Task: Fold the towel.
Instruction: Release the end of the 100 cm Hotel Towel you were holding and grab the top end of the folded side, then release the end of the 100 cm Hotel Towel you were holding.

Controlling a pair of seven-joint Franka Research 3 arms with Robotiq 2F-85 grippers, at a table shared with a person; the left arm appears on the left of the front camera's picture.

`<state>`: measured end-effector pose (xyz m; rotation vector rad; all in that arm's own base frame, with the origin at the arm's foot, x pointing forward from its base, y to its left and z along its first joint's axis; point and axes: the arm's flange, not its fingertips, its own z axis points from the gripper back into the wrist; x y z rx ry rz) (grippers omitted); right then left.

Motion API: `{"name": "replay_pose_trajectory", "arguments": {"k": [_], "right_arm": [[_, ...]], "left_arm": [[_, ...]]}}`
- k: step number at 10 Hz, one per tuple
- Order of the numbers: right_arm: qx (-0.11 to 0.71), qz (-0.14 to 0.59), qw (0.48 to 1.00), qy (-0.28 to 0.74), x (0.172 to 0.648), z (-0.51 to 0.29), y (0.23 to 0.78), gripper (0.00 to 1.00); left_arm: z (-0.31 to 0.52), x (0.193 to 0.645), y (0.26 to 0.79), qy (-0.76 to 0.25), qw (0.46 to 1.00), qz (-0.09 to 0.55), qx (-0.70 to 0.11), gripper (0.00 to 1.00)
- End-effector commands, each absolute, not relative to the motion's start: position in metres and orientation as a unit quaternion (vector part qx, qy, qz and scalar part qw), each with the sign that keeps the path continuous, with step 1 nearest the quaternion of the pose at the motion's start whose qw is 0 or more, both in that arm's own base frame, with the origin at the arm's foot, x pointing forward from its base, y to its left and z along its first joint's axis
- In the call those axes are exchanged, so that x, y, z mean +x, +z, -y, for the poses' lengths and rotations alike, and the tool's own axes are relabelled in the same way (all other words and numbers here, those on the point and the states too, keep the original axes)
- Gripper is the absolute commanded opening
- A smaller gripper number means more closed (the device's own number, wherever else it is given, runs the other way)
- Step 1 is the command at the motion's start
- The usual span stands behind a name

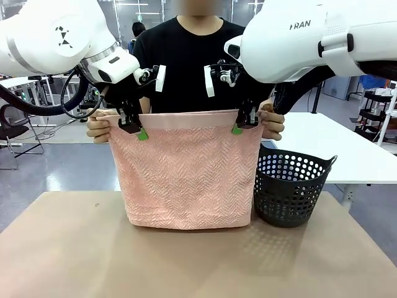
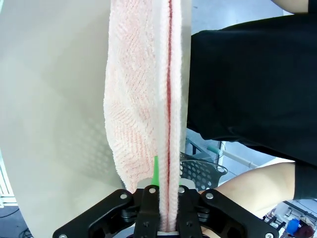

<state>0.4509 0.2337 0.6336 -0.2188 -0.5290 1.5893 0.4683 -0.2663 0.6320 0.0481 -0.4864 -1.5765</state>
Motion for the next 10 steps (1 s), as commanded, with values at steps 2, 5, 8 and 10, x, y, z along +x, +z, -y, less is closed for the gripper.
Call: {"name": "replay_pose_trajectory", "arguments": {"k": [2, 5, 8, 10], "right_arm": [[-0.099, 0.234, 0.663, 0.704, 0.4491, -0.2328, 0.6346, 0.02], [-0.099, 0.234, 0.663, 0.704, 0.4491, -0.2328, 0.6346, 0.02], [-0.099, 0.234, 0.663, 0.704, 0.4491, -0.2328, 0.6346, 0.02], [-0.099, 0.234, 0.663, 0.704, 0.4491, -0.2328, 0.6346, 0.02]], "left_arm": [[0.2659, 0.4682, 0.6327, -0.703, 0.677, 0.216, 0.025, 0.0], [0.2659, 0.4682, 0.6327, -0.703, 0.677, 0.216, 0.025, 0.0], [0.2659, 0.4682, 0.6327, -0.703, 0.677, 0.216, 0.025, 0.0], [0.2659, 0.4682, 0.6327, -0.703, 0.677, 0.216, 0.025, 0.0]]}}
